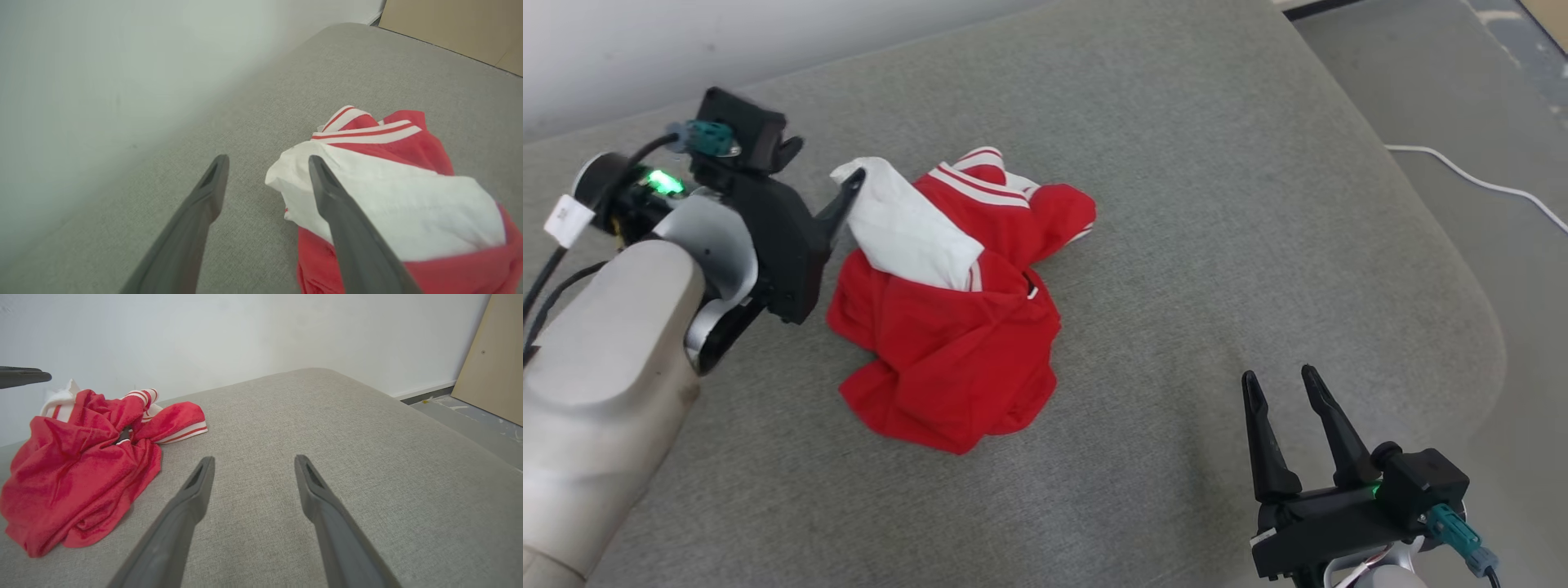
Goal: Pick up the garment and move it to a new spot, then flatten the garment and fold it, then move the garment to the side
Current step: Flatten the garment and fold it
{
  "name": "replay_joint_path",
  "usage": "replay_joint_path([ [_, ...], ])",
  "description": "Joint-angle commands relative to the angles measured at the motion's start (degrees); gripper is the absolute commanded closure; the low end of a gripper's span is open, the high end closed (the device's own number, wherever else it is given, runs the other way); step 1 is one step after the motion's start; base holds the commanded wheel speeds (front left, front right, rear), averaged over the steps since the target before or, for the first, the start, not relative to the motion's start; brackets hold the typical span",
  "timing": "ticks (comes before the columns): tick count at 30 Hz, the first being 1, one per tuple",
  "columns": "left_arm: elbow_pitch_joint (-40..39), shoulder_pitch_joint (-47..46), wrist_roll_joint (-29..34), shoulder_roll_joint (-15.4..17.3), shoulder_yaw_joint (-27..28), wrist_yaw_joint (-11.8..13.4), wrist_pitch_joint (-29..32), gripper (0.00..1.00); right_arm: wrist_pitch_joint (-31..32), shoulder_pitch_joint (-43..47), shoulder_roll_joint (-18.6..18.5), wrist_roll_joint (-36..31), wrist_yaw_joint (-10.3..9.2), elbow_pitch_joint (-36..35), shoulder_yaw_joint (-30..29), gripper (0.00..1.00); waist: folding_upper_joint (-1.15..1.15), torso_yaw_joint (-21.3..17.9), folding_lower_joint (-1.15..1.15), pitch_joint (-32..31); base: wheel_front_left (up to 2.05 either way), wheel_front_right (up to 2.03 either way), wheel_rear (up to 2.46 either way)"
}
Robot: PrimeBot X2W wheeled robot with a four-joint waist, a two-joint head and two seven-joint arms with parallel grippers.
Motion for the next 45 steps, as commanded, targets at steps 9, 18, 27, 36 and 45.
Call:
replay_joint_path([
  [9, 7.16, -2.11, -4.74, -0.17, -4.98, 0.09, 3.44, 0.00, -0.04, -1.21, 0.14, 1.16, -0.13, -0.39, 0.50, 0.00, -0.01, -3.29, -0.01, 2.66, 0.00, 0.00, 0.00],
  [18, 8.56, -3.61, -9.13, -1.08, -8.32, 0.10, 2.08, 1.00, -0.04, -0.14, 0.12, 1.08, -0.13, -0.34, -0.83, 0.00, -0.01, -1.82, -0.01, 2.01, 0.00, 0.00, 0.00],
  [27, 6.80, -9.19, -7.24, -0.75, -7.68, 0.09, -10.40, 1.00, -0.04, 0.53, 0.09, -0.83, -0.13, -0.13, -2.21, 0.00, -0.01, 4.02, -0.01, -1.59, 0.00, 0.00, 0.00],
  [36, -3.47, -7.52, -6.62, 4.85, -4.24, 3.80, -18.94, 1.00, -0.04, 3.10, 0.08, -3.43, -0.13, -0.32, -5.30, 0.00, -0.01, 13.70, -0.01, -5.85, 0.00, 0.00, 0.00],
  [45, -26.72, 11.80, -12.09, 17.27, 0.99, 16.86, -21.29, 1.00, -0.04, 4.16, 0.07, -5.17, -0.13, -0.48, -6.88, 0.00, -0.01, 22.54, -0.01, -7.36, 0.00, 0.00, 0.00],
])
